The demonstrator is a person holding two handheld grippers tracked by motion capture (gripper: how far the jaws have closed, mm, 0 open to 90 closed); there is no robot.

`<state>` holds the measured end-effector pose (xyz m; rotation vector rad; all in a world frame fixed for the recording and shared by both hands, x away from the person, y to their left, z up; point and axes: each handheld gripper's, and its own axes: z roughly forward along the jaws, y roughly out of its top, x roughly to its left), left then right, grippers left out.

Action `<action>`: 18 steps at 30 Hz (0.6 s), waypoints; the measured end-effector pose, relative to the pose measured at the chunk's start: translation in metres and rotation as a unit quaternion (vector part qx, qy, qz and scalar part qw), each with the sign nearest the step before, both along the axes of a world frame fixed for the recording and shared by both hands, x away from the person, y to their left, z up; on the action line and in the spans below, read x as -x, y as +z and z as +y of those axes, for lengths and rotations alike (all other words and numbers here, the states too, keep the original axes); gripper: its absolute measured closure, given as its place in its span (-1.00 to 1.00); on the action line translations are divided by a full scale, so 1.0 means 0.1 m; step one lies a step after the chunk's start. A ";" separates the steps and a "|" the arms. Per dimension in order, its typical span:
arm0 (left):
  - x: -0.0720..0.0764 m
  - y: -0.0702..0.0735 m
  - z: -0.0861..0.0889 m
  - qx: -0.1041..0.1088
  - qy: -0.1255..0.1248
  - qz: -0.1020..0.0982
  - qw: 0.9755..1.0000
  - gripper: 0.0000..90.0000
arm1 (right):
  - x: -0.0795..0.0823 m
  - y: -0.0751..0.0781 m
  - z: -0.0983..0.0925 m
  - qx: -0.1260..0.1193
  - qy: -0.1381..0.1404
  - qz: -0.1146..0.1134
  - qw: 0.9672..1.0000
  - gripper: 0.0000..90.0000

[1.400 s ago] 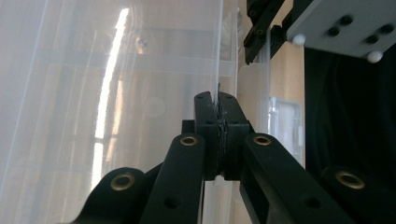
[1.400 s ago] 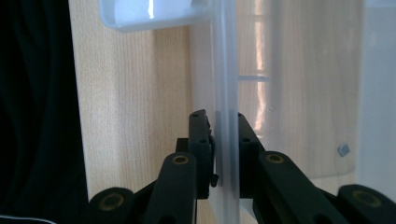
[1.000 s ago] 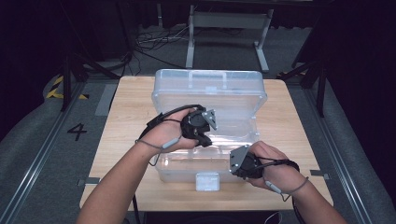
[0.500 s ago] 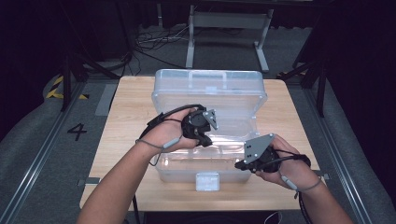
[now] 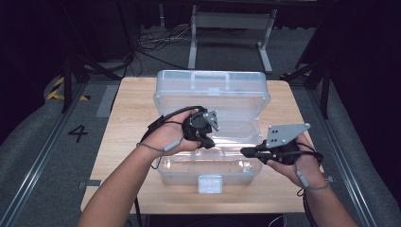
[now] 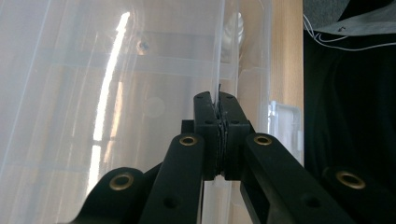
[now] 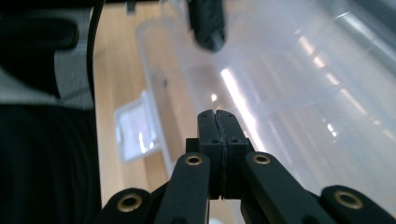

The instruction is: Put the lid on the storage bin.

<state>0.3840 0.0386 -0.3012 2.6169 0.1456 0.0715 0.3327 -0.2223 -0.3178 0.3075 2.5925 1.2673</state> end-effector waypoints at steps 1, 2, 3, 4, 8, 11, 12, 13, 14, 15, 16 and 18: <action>0.00 0.00 0.00 0.002 0.000 0.000 1.000 0.96 | -0.02 0.01 -0.04 -0.017 -0.009 0.000 1.000 1.00; 0.00 -0.01 0.01 0.003 0.000 0.000 1.000 0.96 | -0.03 0.02 -0.06 -0.028 -0.014 -0.002 1.000 1.00; 0.01 -0.01 0.01 0.004 -0.001 -0.001 1.000 0.96 | -0.05 0.02 -0.09 -0.042 -0.019 -0.001 0.999 1.00; 0.01 -0.01 0.01 0.004 -0.001 -0.001 1.000 0.96 | -0.06 0.02 -0.11 -0.051 -0.023 0.002 0.998 1.00; 0.03 -0.02 0.01 0.006 0.003 -0.007 1.000 0.96 | -0.13 0.00 -0.19 -0.082 -0.045 0.006 0.996 1.00; 0.04 -0.03 0.02 0.011 0.007 -0.005 1.000 0.96 | -0.17 -0.01 -0.25 -0.103 -0.063 0.008 0.993 1.00; 0.04 -0.03 0.03 0.014 0.006 -0.005 1.000 0.96 | -0.18 0.00 -0.27 -0.110 -0.067 0.008 0.992 1.00; 0.05 -0.04 0.03 0.015 0.008 -0.005 1.000 0.96 | -0.19 0.00 -0.28 -0.117 -0.072 0.008 0.990 1.00; 0.05 -0.04 0.03 0.016 0.008 -0.007 1.000 0.96 | -0.21 0.00 -0.29 -0.118 -0.074 0.011 0.990 1.00; 0.07 -0.04 0.04 0.016 0.011 -0.005 1.000 0.96 | -0.22 0.00 -0.30 -0.120 -0.076 0.012 0.990 1.00; 0.08 -0.05 0.04 0.018 0.011 -0.009 1.000 0.96 | -0.23 -0.01 -0.30 -0.123 -0.076 0.012 0.989 1.00; 0.10 -0.06 0.04 0.022 0.012 -0.016 1.000 0.96 | -0.26 -0.03 -0.29 -0.122 -0.078 0.015 0.989 1.00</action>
